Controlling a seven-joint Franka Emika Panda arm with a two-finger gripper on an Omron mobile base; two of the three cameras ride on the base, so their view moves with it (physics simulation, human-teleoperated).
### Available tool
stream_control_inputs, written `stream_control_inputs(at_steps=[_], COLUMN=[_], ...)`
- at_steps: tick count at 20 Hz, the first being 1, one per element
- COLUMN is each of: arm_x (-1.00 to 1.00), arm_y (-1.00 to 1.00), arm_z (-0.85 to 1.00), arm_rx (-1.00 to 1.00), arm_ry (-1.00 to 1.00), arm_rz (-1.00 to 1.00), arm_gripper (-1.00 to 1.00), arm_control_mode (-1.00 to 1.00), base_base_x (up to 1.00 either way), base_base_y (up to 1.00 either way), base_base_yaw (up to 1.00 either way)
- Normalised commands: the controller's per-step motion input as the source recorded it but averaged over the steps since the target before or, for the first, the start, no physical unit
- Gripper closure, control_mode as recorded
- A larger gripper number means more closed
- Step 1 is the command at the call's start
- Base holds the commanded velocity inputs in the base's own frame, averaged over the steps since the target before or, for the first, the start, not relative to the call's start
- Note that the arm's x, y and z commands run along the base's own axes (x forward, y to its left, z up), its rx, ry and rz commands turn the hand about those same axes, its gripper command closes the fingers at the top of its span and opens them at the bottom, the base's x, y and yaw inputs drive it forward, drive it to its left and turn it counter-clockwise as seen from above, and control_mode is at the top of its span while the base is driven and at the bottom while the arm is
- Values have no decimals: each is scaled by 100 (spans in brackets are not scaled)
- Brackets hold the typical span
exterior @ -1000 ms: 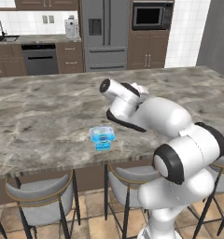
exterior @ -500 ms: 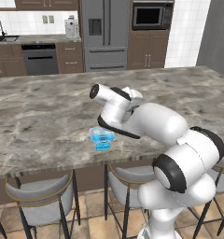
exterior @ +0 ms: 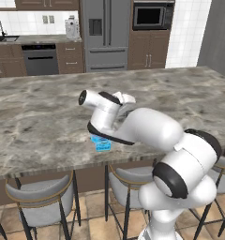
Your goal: Stack the yogurt containers by placing the smaller containers on top of the larger containers.
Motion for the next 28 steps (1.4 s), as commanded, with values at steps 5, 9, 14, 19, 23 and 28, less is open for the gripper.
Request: stream_control_inputs(at_steps=[5, 9, 14, 19, 23, 28], arm_x=[-9, -3, 0, 0, 0, 0], arm_y=[43, 43, 34, 33, 30, 15], arm_z=[-9, -13, -5, 0, -1, -5], arm_rx=[-7, -8, -7, -6, -6, -5], arm_ry=[0, 0, 3, 4, 0, 0], arm_rz=[-4, -3, 0, 0, -1, -2], arm_gripper=[100, 100, 100, 100, 100, 100], arm_control_mode=[-100, -100, -100, -100, -100, -100], base_base_x=[0, 0, 0, 0, 0, 0], base_base_y=[0, 0, 0, 0, 0, 0], base_base_yaw=[0, 0, 0, 0, 0, 0])
